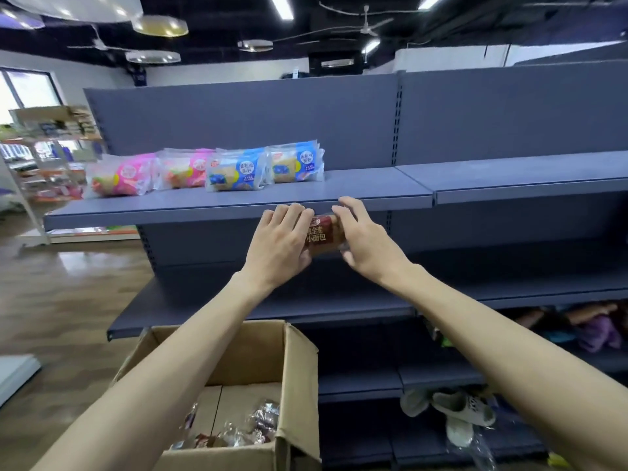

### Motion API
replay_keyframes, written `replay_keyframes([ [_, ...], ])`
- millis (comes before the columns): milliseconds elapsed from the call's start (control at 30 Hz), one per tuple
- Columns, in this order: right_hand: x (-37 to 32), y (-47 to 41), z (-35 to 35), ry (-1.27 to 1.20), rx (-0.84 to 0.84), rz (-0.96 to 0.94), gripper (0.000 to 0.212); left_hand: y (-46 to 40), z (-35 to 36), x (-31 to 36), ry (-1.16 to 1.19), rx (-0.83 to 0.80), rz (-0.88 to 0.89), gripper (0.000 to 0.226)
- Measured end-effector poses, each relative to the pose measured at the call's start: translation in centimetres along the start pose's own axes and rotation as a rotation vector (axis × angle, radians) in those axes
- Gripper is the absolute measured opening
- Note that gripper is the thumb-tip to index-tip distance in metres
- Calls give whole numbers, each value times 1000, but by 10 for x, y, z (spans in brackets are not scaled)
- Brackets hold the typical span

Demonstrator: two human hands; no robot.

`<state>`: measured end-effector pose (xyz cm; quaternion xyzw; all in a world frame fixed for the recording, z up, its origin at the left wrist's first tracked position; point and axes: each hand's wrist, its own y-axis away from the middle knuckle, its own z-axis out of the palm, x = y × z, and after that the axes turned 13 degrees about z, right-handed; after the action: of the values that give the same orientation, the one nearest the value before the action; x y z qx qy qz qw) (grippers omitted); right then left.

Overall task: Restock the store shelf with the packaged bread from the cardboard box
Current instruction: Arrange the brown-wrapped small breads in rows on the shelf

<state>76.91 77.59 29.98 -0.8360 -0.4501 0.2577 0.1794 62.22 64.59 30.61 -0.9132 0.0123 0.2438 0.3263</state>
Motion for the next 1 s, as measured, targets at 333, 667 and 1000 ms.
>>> replay_keyframes([
  [333, 40, -60, -34, 5, 101, 68, 67, -54, 6, -27, 123, 14, -13, 101],
  [667, 92, -173, -23, 85, 103, 114, 65, -118, 80, -55, 168, 71, -43, 64],
  [1000, 134, -267, 6, 137, 78, 148, 59, -184, 160, -112, 217, 41, -46, 57],
])
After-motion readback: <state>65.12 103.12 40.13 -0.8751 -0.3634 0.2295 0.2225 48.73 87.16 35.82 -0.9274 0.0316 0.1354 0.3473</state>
